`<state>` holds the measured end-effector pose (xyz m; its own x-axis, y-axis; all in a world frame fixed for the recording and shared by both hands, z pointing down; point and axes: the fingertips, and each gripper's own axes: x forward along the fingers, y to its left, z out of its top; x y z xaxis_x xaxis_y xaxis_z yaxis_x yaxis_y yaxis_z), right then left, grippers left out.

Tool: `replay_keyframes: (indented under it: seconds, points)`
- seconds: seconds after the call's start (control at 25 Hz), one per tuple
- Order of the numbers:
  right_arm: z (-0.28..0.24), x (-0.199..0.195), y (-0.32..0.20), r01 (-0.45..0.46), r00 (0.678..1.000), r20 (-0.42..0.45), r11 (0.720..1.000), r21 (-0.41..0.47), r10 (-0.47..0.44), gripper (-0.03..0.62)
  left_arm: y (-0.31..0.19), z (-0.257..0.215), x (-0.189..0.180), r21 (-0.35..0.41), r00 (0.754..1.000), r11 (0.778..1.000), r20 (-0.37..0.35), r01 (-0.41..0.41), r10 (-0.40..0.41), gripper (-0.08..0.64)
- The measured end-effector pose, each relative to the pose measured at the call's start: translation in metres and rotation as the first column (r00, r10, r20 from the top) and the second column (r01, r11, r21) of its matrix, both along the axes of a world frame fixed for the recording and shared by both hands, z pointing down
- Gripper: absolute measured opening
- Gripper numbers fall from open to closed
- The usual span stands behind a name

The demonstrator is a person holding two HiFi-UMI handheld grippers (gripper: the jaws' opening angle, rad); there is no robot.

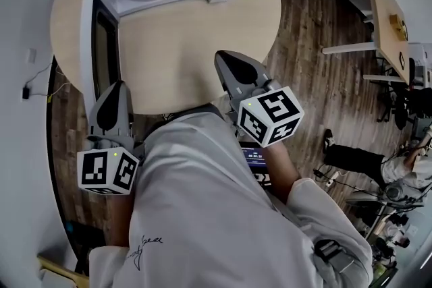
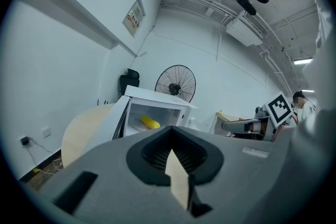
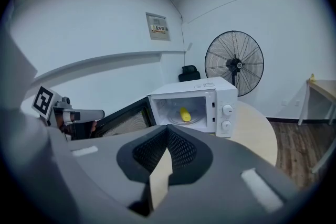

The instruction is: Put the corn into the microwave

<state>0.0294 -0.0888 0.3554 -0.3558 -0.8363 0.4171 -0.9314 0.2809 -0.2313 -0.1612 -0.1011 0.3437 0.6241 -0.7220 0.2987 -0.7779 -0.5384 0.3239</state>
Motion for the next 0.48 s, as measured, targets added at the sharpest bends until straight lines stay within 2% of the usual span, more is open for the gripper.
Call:
replay_keyframes:
  seconds: [0.2,0.48]
  points:
    - [-0.0008,0.0003,0.0055,0.027,0.999,-0.035,1.000,0.000,-0.027,0.009,0.0003,-0.0021,-0.0011,-0.014,1.000,1.000,-0.012,0.011,-0.011,-0.012]
    - [0.0035,0.0025,0.0093,0.032,0.999,-0.025,0.999,-0.024,-0.032,0.010,0.0055,0.0032,0.0001,-0.038,1.000,0.999,0.000,0.014,-0.014,-0.012]
